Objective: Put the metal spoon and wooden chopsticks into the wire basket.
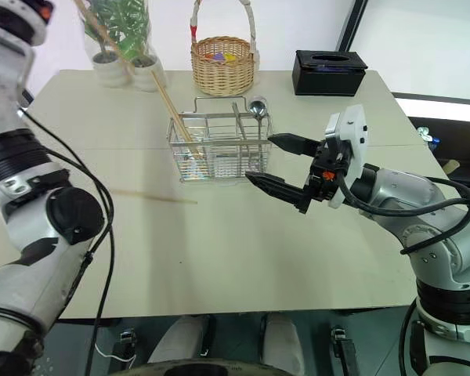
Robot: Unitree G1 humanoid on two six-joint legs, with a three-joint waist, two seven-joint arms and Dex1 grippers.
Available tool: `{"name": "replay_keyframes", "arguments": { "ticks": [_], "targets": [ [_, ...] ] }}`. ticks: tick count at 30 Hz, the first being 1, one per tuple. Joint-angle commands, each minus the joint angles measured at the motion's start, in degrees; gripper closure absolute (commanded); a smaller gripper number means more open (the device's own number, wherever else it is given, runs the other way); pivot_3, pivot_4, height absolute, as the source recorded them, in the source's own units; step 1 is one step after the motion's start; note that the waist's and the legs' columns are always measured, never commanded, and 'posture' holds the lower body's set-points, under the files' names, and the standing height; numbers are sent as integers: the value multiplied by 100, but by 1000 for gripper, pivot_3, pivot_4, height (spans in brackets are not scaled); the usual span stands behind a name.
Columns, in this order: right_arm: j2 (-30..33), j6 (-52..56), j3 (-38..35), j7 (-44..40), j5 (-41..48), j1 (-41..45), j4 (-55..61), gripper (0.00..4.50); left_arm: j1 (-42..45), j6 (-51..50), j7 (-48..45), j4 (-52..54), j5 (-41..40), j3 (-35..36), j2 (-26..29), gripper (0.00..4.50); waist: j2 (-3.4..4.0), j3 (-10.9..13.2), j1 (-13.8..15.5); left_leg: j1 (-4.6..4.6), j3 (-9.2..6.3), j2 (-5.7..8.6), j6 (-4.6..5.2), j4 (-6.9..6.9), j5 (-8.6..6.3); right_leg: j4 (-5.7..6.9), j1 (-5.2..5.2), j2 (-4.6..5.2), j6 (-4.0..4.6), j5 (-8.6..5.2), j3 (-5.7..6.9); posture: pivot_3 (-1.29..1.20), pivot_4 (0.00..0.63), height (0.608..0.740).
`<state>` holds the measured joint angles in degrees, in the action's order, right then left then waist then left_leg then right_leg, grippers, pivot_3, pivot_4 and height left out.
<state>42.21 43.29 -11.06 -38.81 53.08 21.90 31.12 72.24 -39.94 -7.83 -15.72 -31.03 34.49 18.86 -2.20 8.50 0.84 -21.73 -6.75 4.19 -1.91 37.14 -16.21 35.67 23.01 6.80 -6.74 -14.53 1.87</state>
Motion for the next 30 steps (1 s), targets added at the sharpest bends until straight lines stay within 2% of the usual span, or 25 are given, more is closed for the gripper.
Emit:
{"name": "replay_keyframes", "arguments": {
  "ticks": [1,13,20,23,29,30],
  "targets": [
    [6,-141,-173,54,-28,-97,161,0,-78,100,-287,323,-66,-614,-109,4400,0,0,-3,0,0,0,0,0,0,0,0,0,0,1,0,0,150,663],
    [-98,-296,-315,412,-110,-457,400,0,-1166,1000,-919,292,653,-2167,-471,4400,12,3,5,2,1,-2,4,-1,-1,-3,-2,-2,4,3,-4,0,150,663],
    [-120,-316,-356,641,-66,-446,397,0,-1760,1180,-860,495,821,-2475,-751,4400,18,3,4,2,0,0,16,0,-6,-27,-14,-1,4,5,-4,0,150,663],
    [-143,-311,-347,753,-87,-354,273,0,-1884,1083,-810,682,760,-2440,-775,3468,18,3,4,3,0,-1,16,-1,-7,-27,-15,0,4,5,-3,0,150,663],
    [-156,-328,-260,747,-141,-211,93,0,-1613,698,-698,967,592,-2149,-403,538,19,3,-6,6,0,-1,17,0,-6,-27,-16,-3,4,6,-3,0,150,663],
    [-159,-337,-238,736,-160,-195,65,0,-1500,560,-618,1003,490,-2015,-311,538,19,4,-4,6,-1,-2,17,0,-6,-27,-16,-3,4,6,-3,0,150,663]
  ]
}}
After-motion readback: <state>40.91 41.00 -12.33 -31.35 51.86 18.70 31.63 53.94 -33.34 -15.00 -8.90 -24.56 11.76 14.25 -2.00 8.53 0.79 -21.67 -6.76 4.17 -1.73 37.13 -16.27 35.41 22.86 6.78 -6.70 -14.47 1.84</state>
